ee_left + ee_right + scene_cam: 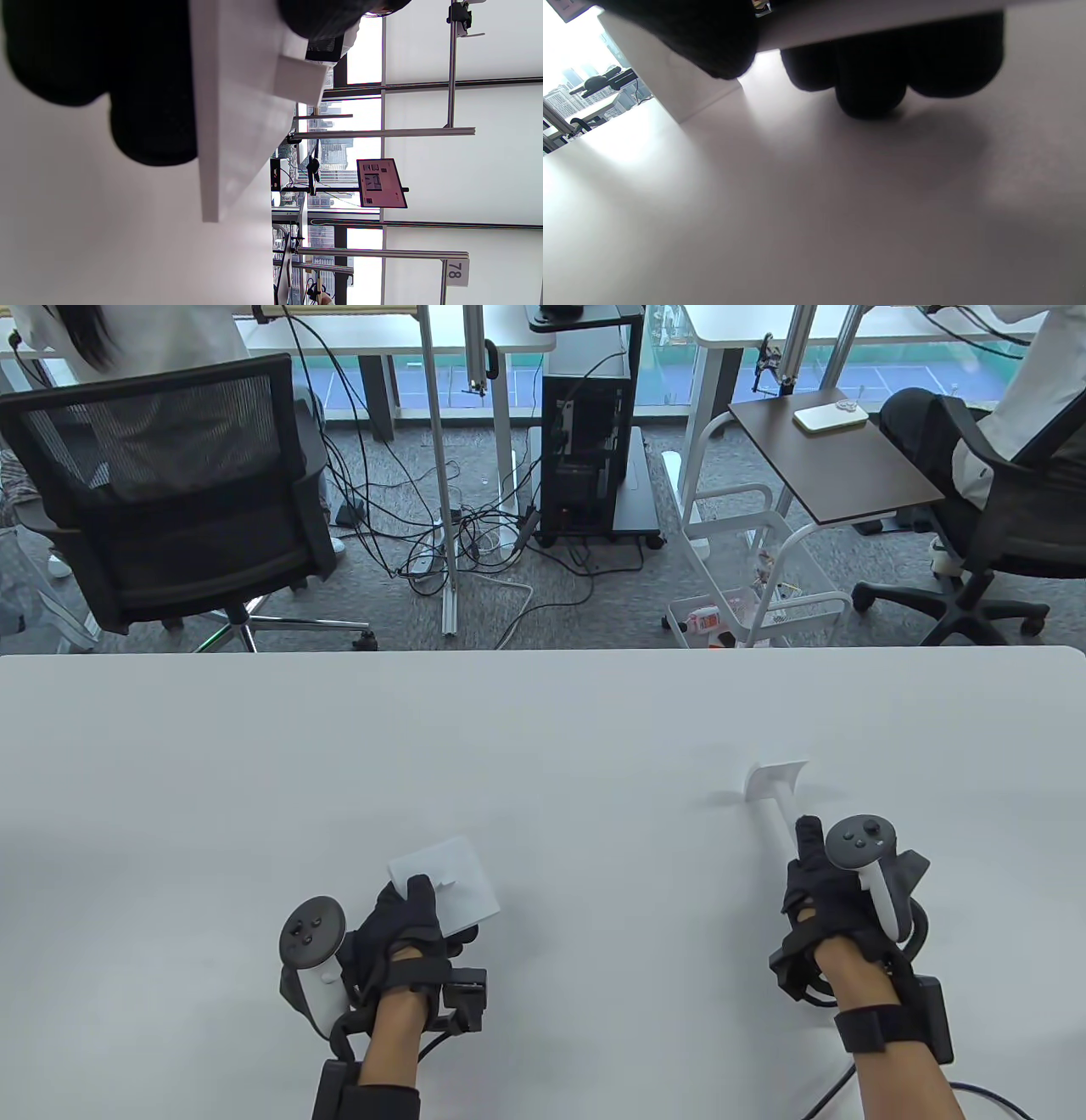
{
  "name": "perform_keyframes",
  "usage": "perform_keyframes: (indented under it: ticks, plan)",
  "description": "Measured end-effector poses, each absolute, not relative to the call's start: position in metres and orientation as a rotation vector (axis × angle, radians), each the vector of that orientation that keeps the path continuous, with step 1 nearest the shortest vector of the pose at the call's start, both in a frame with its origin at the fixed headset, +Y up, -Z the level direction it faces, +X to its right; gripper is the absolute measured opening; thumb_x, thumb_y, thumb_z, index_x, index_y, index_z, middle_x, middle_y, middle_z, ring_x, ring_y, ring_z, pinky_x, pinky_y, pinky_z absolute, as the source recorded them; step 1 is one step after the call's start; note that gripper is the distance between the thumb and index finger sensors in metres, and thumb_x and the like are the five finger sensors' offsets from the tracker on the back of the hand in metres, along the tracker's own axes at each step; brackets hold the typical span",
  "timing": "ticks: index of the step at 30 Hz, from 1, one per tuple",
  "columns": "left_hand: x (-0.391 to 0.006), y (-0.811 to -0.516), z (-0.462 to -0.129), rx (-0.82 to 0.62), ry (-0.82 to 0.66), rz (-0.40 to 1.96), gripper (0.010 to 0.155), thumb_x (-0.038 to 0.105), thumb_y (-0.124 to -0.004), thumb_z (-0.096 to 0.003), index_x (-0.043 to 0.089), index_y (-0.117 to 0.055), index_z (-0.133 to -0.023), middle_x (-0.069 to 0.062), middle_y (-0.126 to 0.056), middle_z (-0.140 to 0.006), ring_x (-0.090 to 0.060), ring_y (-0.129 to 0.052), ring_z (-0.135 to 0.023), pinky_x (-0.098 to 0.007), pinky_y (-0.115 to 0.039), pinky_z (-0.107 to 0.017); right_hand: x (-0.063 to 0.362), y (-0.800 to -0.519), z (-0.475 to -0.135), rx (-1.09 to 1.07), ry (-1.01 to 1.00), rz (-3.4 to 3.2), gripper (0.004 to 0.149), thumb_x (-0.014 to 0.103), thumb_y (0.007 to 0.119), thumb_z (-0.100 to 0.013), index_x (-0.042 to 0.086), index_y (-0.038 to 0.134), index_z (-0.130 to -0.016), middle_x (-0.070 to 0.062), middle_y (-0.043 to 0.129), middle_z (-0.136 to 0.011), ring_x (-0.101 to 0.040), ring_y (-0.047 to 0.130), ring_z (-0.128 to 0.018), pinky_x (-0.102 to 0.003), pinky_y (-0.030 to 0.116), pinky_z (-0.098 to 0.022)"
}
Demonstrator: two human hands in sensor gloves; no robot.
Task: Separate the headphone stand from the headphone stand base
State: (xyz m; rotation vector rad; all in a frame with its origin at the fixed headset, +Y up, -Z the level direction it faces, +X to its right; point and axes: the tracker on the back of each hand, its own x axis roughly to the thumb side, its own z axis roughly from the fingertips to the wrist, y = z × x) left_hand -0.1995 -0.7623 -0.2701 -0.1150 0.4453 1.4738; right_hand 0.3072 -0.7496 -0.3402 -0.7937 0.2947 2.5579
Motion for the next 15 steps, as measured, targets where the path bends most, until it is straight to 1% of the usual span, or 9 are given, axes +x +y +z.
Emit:
perform_keyframes:
  ticks: [2,4,5,9,10,11,12,14,15]
  plan:
    - [-0.199,-0.763,-0.270,-0.119,0.446,1.463,0.056,0.045,-0.064,-0.0446,0.009,-0.065,-0.087,-0.010,-0.094,-0.066,-0.028,-0.112,-0.038,-0.044,-0.091,-0.036,0.306,-0.750,-0.342,-0.803,0.317,2.590,0.054,0.034,0.081,-0.046,0.052,0.053,-0.089,-0.021,0.073,-0.089,-0.039,0.079,-0.069,-0.054,0.071,-0.051]
    - [-0.198,-0.764,-0.270,-0.124,0.453,1.451,0.056,0.045,-0.064,-0.0445,0.009,-0.066,-0.087,-0.010,-0.093,-0.067,-0.028,-0.112,-0.038,-0.044,-0.091,-0.036,0.304,-0.753,-0.342,-0.846,0.388,2.662,0.055,0.035,0.081,-0.045,0.053,0.051,-0.087,-0.019,0.073,-0.090,-0.036,0.073,-0.071,-0.050,0.068,-0.053]
    - [-0.198,-0.764,-0.270,-0.123,0.451,1.450,0.056,0.045,-0.064,-0.0445,0.009,-0.066,-0.087,-0.010,-0.094,-0.066,-0.028,-0.112,-0.038,-0.044,-0.091,-0.036,0.303,-0.753,-0.342,-0.828,0.346,2.663,0.055,0.034,0.081,-0.045,0.053,0.051,-0.088,-0.020,0.073,-0.089,-0.036,0.074,-0.069,-0.050,0.069,-0.051]
    - [-0.200,-0.762,-0.269,-0.110,0.447,1.465,0.056,0.045,-0.065,-0.0444,0.009,-0.066,-0.087,-0.010,-0.094,-0.066,-0.028,-0.112,-0.037,-0.044,-0.091,-0.035,0.302,-0.754,-0.342,-0.835,0.363,2.657,0.056,0.035,0.081,-0.045,0.054,0.050,-0.088,-0.020,0.070,-0.090,-0.036,0.073,-0.070,-0.051,0.068,-0.052]
    - [-0.200,-0.762,-0.269,-0.111,0.446,1.469,0.056,0.045,-0.065,-0.0444,0.009,-0.066,-0.087,-0.010,-0.094,-0.066,-0.028,-0.112,-0.037,-0.044,-0.091,-0.035,0.300,-0.754,-0.342,-0.838,0.424,2.668,0.061,0.037,0.082,-0.044,0.055,0.046,-0.090,-0.018,0.060,-0.095,-0.036,0.069,-0.074,-0.051,0.066,-0.054]
    - [-0.200,-0.762,-0.269,-0.111,0.445,1.470,0.056,0.045,-0.065,-0.0443,0.009,-0.066,-0.087,-0.011,-0.094,-0.065,-0.029,-0.112,-0.037,-0.044,-0.091,-0.035,0.298,-0.751,-0.341,-0.835,0.469,2.684,0.066,0.043,0.081,-0.043,0.056,0.038,-0.091,-0.015,0.048,-0.102,-0.036,0.062,-0.082,-0.052,0.062,-0.058]
    - [-0.200,-0.761,-0.270,-0.109,0.443,1.457,0.056,0.045,-0.065,-0.0443,0.008,-0.066,-0.087,-0.011,-0.094,-0.065,-0.029,-0.112,-0.037,-0.044,-0.091,-0.035,0.292,-0.742,-0.339,-0.830,0.471,2.716,0.070,0.047,0.080,-0.043,0.057,0.031,-0.091,-0.012,0.039,-0.106,-0.036,0.057,-0.088,-0.053,0.057,-0.062]
    - [-0.201,-0.759,-0.271,-0.098,0.435,1.419,0.056,0.045,-0.065,-0.0442,0.009,-0.067,-0.086,-0.011,-0.094,-0.064,-0.029,-0.112,-0.036,-0.044,-0.091,-0.035,0.273,-0.720,-0.333,-0.753,0.276,2.786,0.076,0.051,0.082,-0.041,0.050,0.028,-0.095,-0.010,0.033,-0.108,-0.035,0.052,-0.092,-0.056,0.053,-0.064]
    - [-0.201,-0.759,-0.271,-0.095,0.433,1.411,0.056,0.045,-0.065,-0.0442,0.009,-0.067,-0.086,-0.011,-0.094,-0.064,-0.029,-0.112,-0.035,-0.044,-0.091,-0.034,0.257,-0.709,-0.330,-0.678,0.228,2.831,0.079,0.054,0.082,-0.040,0.047,0.027,-0.096,-0.010,0.030,-0.109,-0.035,0.050,-0.094,-0.057,0.051,-0.065]
